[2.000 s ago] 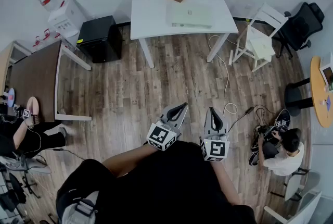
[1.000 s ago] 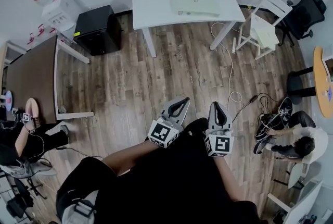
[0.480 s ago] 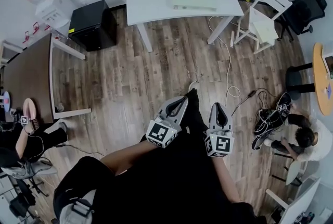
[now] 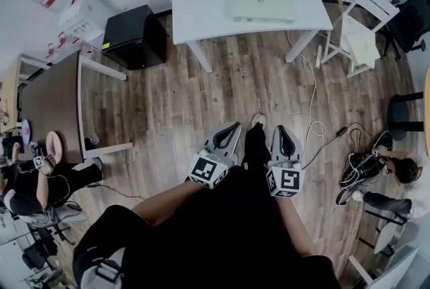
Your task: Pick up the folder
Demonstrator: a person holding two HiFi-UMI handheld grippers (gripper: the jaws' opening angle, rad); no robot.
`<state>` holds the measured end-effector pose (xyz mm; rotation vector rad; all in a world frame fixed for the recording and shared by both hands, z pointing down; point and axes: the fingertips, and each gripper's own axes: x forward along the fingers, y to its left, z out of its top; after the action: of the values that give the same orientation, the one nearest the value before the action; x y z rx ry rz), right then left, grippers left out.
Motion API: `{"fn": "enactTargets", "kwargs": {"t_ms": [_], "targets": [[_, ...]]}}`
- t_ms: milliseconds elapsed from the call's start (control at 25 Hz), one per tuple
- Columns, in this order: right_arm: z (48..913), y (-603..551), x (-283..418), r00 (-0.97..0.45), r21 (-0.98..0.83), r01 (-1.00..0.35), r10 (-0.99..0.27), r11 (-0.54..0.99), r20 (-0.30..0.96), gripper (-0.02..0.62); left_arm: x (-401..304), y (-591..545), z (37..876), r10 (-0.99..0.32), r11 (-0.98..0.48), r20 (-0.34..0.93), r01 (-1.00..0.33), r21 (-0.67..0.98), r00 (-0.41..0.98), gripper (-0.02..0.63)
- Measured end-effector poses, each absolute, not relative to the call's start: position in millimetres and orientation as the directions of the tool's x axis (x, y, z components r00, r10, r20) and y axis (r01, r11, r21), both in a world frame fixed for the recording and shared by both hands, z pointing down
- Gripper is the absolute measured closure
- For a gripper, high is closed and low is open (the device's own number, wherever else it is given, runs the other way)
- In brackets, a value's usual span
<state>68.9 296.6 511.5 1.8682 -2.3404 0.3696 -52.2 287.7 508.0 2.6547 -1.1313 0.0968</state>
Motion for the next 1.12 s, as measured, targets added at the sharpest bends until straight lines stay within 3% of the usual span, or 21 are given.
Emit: {"fn": "enactTargets", "kwargs": {"t_ms": [440,720,1120], "targets": [[494.6,162.3,126.5,-0.280,-0.163,-0.955,-0.933,0.247,0.225,0.560,-4.9,149.6,495.8,-0.751,-0.615,0.179,-0.771,0.162,0.636,0.591],[490.6,96.7,146.4,-0.366,-0.201,-0.924,-0.905,0.325,0.218,0.560,29.3,87.4,497.7,-0.751,-0.600,0.181,-0.771,0.214,0.635,0.591],[509.1,58.0,149.2,-0.518,-0.263,-0.851,-0.812,0.455,0.269,0.560,58.6,39.4,498.3,-0.787,-0.554,0.215,-0.816,0.167,0.579,0.591]]}}
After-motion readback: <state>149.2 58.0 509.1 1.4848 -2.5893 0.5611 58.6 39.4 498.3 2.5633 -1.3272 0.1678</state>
